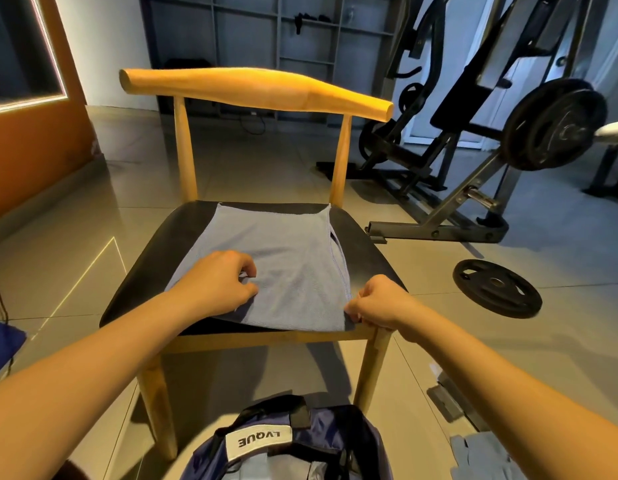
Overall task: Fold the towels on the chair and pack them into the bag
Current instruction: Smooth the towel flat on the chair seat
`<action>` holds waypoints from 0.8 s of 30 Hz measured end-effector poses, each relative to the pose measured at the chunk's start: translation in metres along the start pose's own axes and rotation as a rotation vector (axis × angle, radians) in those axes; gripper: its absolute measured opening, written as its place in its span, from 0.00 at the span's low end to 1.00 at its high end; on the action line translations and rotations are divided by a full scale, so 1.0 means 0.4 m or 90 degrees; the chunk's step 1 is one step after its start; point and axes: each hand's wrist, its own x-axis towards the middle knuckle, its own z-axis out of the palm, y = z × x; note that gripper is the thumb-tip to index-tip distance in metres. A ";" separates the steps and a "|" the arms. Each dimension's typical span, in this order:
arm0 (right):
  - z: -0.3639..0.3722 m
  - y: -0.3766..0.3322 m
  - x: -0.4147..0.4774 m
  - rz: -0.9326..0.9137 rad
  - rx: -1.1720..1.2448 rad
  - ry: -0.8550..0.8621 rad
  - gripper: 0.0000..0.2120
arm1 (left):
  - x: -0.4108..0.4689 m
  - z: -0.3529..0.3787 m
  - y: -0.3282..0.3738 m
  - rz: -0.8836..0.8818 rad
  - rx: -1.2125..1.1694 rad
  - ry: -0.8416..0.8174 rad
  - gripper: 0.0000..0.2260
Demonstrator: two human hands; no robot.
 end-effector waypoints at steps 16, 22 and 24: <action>-0.035 0.046 -0.027 0.035 0.082 -0.087 0.14 | 0.007 -0.032 -0.063 -0.097 0.034 0.097 0.05; -0.039 0.063 -0.037 0.063 0.124 -0.152 0.09 | -0.006 -0.062 -0.107 -0.164 0.048 0.133 0.09; -0.039 0.065 -0.036 0.063 0.121 -0.167 0.07 | -0.010 -0.062 -0.117 -0.199 0.048 0.166 0.08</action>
